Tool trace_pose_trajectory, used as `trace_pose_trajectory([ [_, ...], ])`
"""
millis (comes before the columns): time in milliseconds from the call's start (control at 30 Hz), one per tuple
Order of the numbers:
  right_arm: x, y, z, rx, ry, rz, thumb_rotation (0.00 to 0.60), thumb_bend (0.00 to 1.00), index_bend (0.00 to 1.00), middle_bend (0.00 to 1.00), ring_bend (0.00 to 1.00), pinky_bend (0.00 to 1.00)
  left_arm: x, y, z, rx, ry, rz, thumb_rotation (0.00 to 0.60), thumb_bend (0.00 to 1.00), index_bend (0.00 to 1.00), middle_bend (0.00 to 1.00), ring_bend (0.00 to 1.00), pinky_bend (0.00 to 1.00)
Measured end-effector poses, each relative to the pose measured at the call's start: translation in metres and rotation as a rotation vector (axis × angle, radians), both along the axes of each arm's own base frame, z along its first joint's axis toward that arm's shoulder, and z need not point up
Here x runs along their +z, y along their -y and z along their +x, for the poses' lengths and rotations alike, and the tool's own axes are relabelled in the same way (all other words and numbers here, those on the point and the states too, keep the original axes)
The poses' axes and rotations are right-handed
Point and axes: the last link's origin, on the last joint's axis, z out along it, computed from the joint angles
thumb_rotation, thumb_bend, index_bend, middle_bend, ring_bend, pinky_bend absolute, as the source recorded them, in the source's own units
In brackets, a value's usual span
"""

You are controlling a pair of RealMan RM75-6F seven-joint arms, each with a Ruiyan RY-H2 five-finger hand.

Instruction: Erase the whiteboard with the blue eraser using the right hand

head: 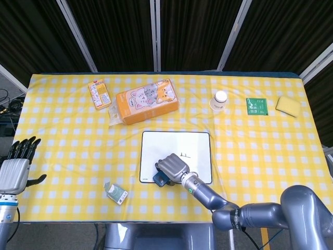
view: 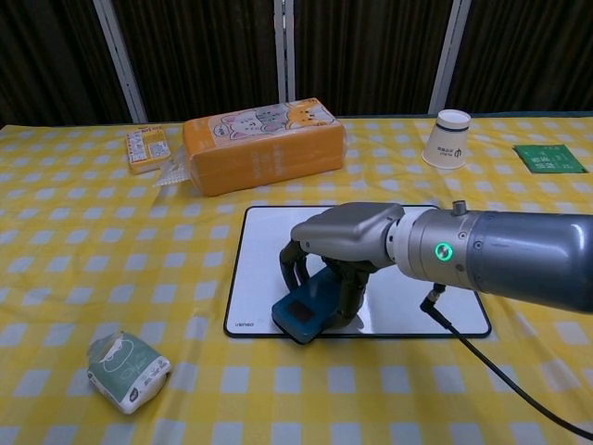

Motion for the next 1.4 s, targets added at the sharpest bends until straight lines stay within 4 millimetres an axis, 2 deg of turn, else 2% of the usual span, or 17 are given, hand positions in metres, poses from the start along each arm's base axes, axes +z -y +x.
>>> trace_pose_trajectory([
  [167, 0.002, 0.009, -0.005, -0.018, -0.005, -0.026, 0.6, 0.53, 0.86, 0.73, 0.75, 0.77, 0.0, 0.0, -0.001, 0.003, -0.002, -0.002, 0.6, 0.11, 0.0, 0.0, 0.0, 0.0],
  [367, 0.008, 0.026, -0.021, -0.067, -0.012, -0.08, 0.6, 0.54, 0.86, 0.74, 0.75, 0.77, -0.001, 0.0, 0.0, 0.002, -0.001, -0.002, 0.6, 0.11, 0.0, 0.0, 0.0, 0.0],
  [900, 0.035, 0.055, -0.059, -0.18, -0.027, -0.193, 0.6, 0.54, 0.86, 0.74, 0.75, 0.77, -0.001, 0.0, 0.001, -0.004, -0.002, -0.003, 0.6, 0.11, 0.0, 0.0, 0.0, 0.0],
  [1067, 0.033, 0.049, -0.054, -0.171, -0.008, -0.171, 0.6, 0.54, 0.86, 0.74, 0.75, 0.77, -0.002, 0.0, 0.002, -0.007, -0.001, -0.005, 0.6, 0.11, 0.0, 0.0, 0.0, 0.0],
  [1400, 0.016, 0.026, -0.031, -0.119, 0.034, -0.085, 0.6, 0.54, 0.86, 0.74, 0.75, 0.77, -0.001, 0.0, 0.003, -0.011, 0.001, -0.003, 0.6, 0.11, 0.0, 0.0, 0.0, 0.0],
])
